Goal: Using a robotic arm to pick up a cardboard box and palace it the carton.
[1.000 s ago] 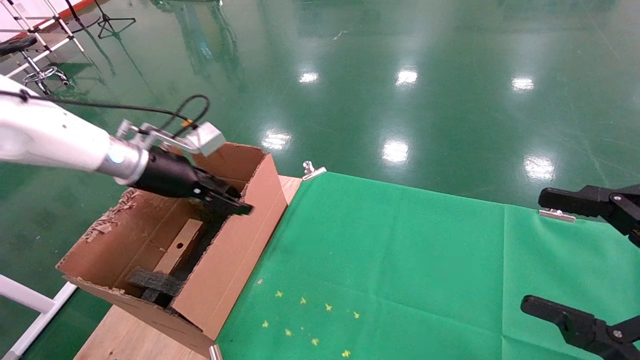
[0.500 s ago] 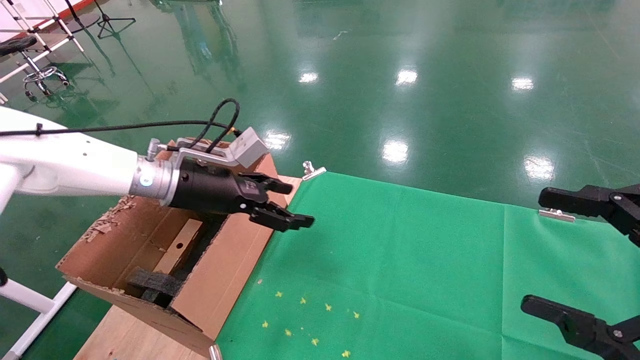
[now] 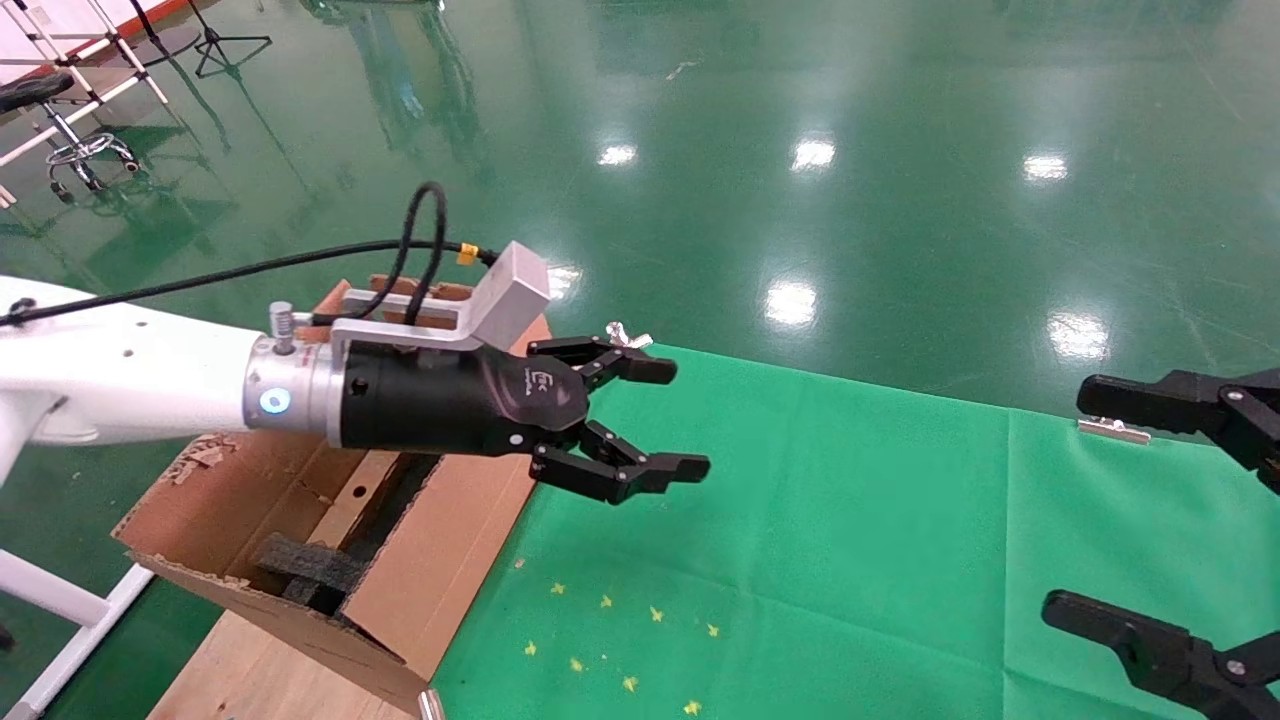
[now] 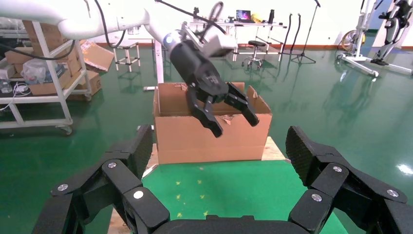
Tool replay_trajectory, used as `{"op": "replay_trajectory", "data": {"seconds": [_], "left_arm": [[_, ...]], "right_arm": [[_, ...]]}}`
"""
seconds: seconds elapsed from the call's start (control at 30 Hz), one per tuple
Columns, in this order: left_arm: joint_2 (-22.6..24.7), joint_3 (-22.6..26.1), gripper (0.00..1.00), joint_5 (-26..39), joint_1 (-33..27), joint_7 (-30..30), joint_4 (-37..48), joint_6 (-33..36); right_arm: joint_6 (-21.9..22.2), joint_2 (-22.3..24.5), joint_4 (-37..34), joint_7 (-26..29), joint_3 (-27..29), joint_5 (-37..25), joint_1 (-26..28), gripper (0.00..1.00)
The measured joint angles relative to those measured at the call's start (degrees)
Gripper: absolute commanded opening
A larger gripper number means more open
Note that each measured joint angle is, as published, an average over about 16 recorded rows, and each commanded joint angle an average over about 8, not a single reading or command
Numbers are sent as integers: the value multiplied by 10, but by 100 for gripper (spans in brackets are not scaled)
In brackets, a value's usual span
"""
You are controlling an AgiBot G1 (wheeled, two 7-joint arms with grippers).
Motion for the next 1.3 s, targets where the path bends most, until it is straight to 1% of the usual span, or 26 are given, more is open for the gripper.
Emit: {"op": "replay_trajectory", "data": {"seconds": [0.33,0.5,0.63,0.9,1.3], "left_arm": [[-22,-115,100,-85,97,41,-114,35],[-31,-162,100,-120,137,58,-160,49],[-36,-187,100,-139,158,66,-185,57],[-40,-203,100,-151,172,71,-201,62],[-38,-194,100,-144,164,69,-192,59]], "right_arm": [[0,0,0,0,0,0,0,100],[0,0,0,0,0,0,0,100],[0,0,0,0,0,0,0,100],[0,0,0,0,0,0,0,100],[0,0,0,0,0,0,0,100]]}}
